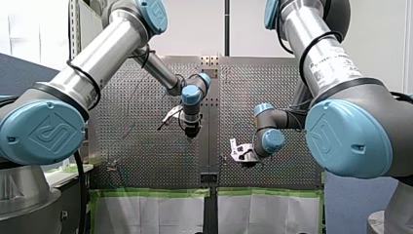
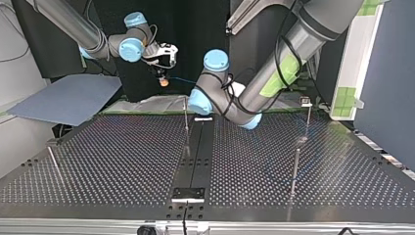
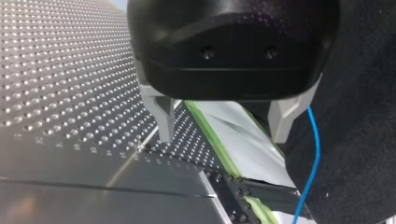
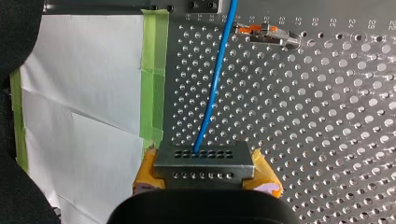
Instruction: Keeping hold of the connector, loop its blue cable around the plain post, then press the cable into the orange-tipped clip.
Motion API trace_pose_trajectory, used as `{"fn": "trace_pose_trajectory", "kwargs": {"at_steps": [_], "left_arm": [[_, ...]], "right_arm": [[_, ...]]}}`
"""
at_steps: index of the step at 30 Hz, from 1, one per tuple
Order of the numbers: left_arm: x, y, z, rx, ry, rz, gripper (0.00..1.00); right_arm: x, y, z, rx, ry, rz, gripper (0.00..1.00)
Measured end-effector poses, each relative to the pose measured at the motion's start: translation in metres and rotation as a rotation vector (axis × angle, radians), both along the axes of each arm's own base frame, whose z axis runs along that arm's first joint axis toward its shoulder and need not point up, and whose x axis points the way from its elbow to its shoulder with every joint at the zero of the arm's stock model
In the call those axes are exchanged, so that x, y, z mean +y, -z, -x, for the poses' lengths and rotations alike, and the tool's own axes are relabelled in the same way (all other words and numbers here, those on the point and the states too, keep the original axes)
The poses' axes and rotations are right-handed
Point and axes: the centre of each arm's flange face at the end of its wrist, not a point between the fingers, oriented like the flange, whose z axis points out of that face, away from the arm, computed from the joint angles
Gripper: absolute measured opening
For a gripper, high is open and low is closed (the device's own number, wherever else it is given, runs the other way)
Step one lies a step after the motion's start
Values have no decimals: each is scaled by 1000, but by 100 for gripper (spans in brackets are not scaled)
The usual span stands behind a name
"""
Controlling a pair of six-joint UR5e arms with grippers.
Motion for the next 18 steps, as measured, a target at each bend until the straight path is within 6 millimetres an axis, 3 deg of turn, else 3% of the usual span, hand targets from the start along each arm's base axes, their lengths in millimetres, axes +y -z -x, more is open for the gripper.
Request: {"fn": "trace_pose_trajectory", "kwargs": {"at_steps": [9, 18], "left_arm": [[-8, -24, -8, 47, 34, 67, 99], [-7, -24, 4, 162, 66, 79, 99]], "right_arm": [[1, 0, -1, 2, -2, -2, 0], [1, 0, 0, 4, 0, -4, 0]]}}
